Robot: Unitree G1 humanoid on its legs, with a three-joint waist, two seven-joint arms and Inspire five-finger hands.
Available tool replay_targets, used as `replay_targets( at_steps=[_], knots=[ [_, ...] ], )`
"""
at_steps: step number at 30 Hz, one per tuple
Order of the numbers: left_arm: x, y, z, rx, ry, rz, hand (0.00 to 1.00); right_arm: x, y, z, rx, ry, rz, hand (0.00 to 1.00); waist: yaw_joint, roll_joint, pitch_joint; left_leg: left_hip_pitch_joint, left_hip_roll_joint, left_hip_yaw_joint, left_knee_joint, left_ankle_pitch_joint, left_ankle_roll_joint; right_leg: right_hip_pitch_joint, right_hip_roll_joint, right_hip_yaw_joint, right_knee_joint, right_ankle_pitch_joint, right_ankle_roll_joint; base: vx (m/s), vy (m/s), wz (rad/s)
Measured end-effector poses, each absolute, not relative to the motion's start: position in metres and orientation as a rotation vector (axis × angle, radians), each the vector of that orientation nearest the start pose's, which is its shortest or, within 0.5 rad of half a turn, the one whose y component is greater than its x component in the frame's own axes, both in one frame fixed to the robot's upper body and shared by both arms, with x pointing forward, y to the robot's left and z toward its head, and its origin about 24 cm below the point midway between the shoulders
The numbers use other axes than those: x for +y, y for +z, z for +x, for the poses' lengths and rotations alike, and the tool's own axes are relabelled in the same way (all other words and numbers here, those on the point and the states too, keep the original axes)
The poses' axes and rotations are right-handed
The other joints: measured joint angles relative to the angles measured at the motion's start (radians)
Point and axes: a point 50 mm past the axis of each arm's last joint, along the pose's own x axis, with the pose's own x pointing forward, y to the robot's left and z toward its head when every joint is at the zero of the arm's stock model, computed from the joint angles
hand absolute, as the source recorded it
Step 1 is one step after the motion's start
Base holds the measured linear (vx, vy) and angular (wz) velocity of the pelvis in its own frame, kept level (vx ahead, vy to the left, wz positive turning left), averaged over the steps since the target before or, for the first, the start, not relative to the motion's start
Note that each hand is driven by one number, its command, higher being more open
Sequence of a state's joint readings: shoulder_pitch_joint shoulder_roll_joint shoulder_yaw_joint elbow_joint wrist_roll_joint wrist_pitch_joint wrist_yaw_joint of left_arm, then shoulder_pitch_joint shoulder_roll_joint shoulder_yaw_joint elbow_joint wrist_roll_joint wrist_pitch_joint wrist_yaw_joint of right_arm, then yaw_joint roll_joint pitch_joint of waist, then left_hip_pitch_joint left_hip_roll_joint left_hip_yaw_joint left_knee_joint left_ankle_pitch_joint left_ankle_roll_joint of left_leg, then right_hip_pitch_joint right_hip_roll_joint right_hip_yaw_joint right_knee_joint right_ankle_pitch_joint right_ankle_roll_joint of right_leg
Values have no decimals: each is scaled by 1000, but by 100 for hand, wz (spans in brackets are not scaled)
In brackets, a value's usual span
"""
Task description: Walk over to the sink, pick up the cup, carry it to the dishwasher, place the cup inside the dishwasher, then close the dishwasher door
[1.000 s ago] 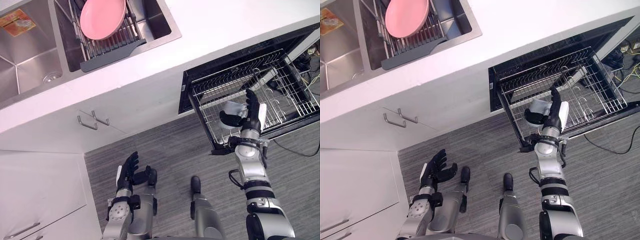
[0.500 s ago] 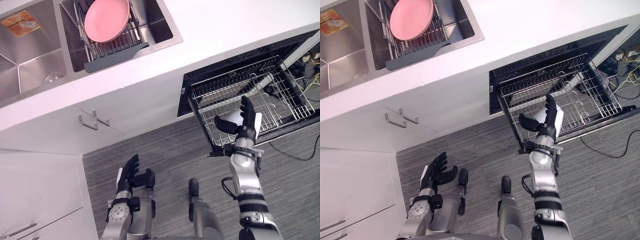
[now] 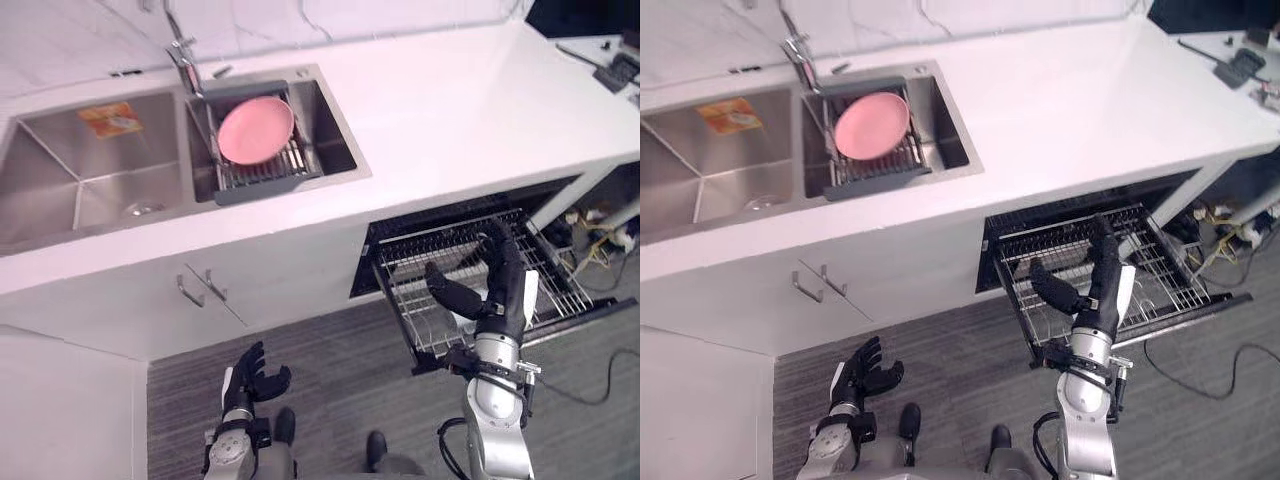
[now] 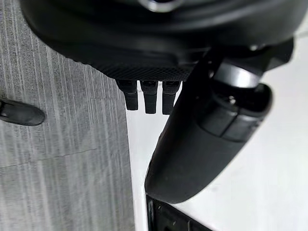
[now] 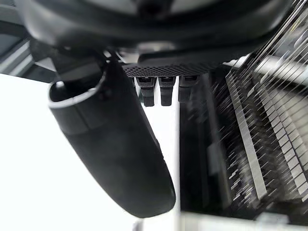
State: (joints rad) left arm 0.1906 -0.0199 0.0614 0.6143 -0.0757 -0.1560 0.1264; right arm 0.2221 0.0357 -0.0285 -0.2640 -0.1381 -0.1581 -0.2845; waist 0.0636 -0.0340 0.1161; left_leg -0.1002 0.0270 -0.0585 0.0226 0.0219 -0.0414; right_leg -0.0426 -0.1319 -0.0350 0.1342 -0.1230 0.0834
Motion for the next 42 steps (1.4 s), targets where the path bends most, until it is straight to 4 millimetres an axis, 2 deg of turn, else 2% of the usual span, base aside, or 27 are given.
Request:
replay_targets(
  at_steps=[5, 6, 7, 8, 10, 15, 18, 21, 22, 23, 24, 25, 26, 27, 28, 29, 30, 31, 32, 34, 35, 36, 37, 39, 40, 41, 42],
  knots=[
    [173, -121, 131, 707, 289, -74, 90, -167, 83, 199, -297, -328, -74, 90, 0, 3, -19, -17, -7, -29, 69, -35, 3, 39, -7, -48, 9, -17, 0, -25, -16, 31],
    [172, -122, 131, 710, 289, -74, 90, -168, 86, 199, -312, -333, -78, 90, -5, 5, -20, -44, -3, -20, 111, -58, 14, 49, -9, -77, 10, -21, 1, -50, -6, 70],
    [171, -122, 132, 711, 287, -76, 90, -169, 87, 198, -319, -341, -81, 90, -16, 7, -21, -72, 20, 39, 149, -70, 19, 60, -10, -107, 9, -24, 1, -63, -3, 97],
    [169, -123, 131, 713, 286, -82, 90, -171, 88, 198, -326, -349, -92, 90, -26, 8, -21, -104, 69, 144, 191, -72, 18, 65, -10, -143, 10, -27, 2, -43, 8, 83],
    [168, -122, 134, 706, 283, -83, 90, -172, 90, 200, -337, -345, -124, 90, -22, 11, -18, -135, 115, 258, 228, -77, 18, 58, -13, -164, 9, -27, 3, -25, 31, 47],
    [177, -125, 133, 721, 269, -24, 90, -165, 88, 208, -340, -304, -204, 90, -10, 12, -17, -132, 105, 305, 249, -89, 21, 56, -32, -137, -4, -27, 6, 19, 63, -7],
    [190, -130, 125, 765, 271, 32, 90, -167, 83, 211, -318, -293, -259, 90, -11, 5, -13, -139, 100, 315, 292, -132, 22, 51, -47, -125, 14, -56, 21, 68, 49, -12],
    [198, -131, 119, 782, 278, 61, 90, -174, 75, 216, -277, -300, -289, 90, -13, -17, 0, -145, 79, 318, 377, -207, 32, 27, -94, -117, 135, -137, 30, 129, 101, 2],
    [198, -131, 120, 781, 268, 71, 90, -175, 70, 220, -252, -296, -306, 90, -18, -15, 2, -129, 67, 318, 394, -237, 37, 12, -108, -102, 219, -146, 33, 195, 130, 9],
    [198, -131, 119, 786, 264, 76, 90, -175, 67, 222, -235, -289, -320, 90, -22, -19, 4, -121, 65, 316, 397, -242, 42, -7, -112, -89, 274, -145, 31, 229, 130, 15],
    [200, -131, 120, 784, 258, 87, 90, -174, 63, 224, -210, -281, -329, 90, -25, -21, 6, -96, 54, 309, 397, -255, 43, -40, -123, -64, 389, -135, 17, 258, 141, 22],
    [201, -130, 121, 781, 257, 91, 90, -173, 62, 226, -202, -273, -347, 90, -30, -30, 12, -65, 48, 292, 388, -270, 53, -80, -123, -39, 511, -100, -23, 268, 133, 25],
    [202, -131, 120, 783, 259, 93, 90, -172, 62, 226, -202, -265, -353, 90, -33, -29, 16, -45, 52, 283, 373, -275, 58, -112, -121, -22, 576, -88, -40, 285, 57, 33],
    [202, -132, 120, 792, 254, 99, 90, -169, 63, 227, -208, -249, -367, 90, -43, -26, 18, -10, 56, 263, 341, -283, 70, -141, -88, -4, 609, -145, -34, 303, 15, 36],
    [203, -133, 119, 799, 253, 104, 90, -167, 65, 229, -221, -236, -382, 90, -50, -26, 18, 18, 61, 253, 314, -283, 69, -169, -54, 1, 597, -174, -45, 312, -10, 36],
    [202, -133, 118, 806, 254, 104, 90, -165, 68, 231, -238, -223, -394, 90, -53, -25, 19, 44, 67, 249, 290, -273, 53, -205, -21, 7, 576, -181, -53, 318, -25, 25],
    [202, -134, 118, 808, 252, 103, 90, -164, 72, 234, -255, -212, -399, 90, -53, -24, 20, 68, 72, 247, 265, -272, 50, -250, 11, 6, 544, -182, -54, 334, -58, 29],
    [200, -134, 119, 807, 243, 104, 90, -163, 76, 237, -279, -204, -406, 90, -56, -23, 20, 90, 78, 235, 248, -273, 34, -295, 48, 6, 454, -163, -54, 498, -118, 61],
    [201, -134, 119, 811, 226, 117, 90, -165, 80, 238, -296, -202, -421, 90, -61, -39, 13, 99, 63, 205, 268, -299, -21, -299, 70, 13, 282, 48, -53, 460, -118, 71],
    [192, -138, 120, 829, 206, 97, 90, -171, 79, 238, -289, -194, -456, 90, -59, 11, 9, 110, 101, 181, 273, -308, -36, -272, 93, -15, 286, 45, -64, 344, -68, 40],
    [182, -139, 119, 826, 196, 68, 90, -173, 80, 238, -291, -180, -480, 90, -51, 48, -3, 113, 126, 181, 263, -303, -44, -250, 113, -30, 253, 39, -74, 283, -39, 9],
    [179, -139, 120, 825, 192, 60, 90, -174, 80, 238, -290, -182, -482, 90, -51, 57, -3, 114, 132, 179, 262, -299, -47, -241, 117, -38, 243, 36, -77, 319, -59, 19],
    [176, -139, 121, 826, 187, 50, 90, -176, 78, 238, -278, -191, -481, 90, -55, 62, -1, 111, 143, 177, 288, -290, -59, -212, 122, -53, 217, 32, -82, 314, -81, 29],
    [176, -138, 124, 817, 183, 50, 90, -179, 75, 234, -260, -206, -479, 90, -52, 65, 7, 67, 168, 175, 470, -285, -66, -124, 134, -67, 149, 32, -83, 289, -66, 25],
    [175, -137, 126, 811, 189, 43, 90, -179, 77, 232, -266, -208, -478, 90, -52, 67, 16, 16, 185, 171, 630, -257, -67, -53, 135, -70, 102, 32, -83, 176, 20, 12],
    [176, -137, 127, 807, 193, 42, 90, -179, 79, 231, -276, -211, -474, 90, -49, 66, 21, -7, 193, 168, 700, -244, -67, -25, 133, -70, 82, 32, -83, 191, 85, 9],
    [175, -136, 128, 803, 195, 38, 90, -177, 84, 230, -300, -220, -462, 90, -48, 66, 23, -45, 200, 164, 771, -285, -69, 10, 130, -69, 60, 33, -81, 149, 133, 0]
  ],
)
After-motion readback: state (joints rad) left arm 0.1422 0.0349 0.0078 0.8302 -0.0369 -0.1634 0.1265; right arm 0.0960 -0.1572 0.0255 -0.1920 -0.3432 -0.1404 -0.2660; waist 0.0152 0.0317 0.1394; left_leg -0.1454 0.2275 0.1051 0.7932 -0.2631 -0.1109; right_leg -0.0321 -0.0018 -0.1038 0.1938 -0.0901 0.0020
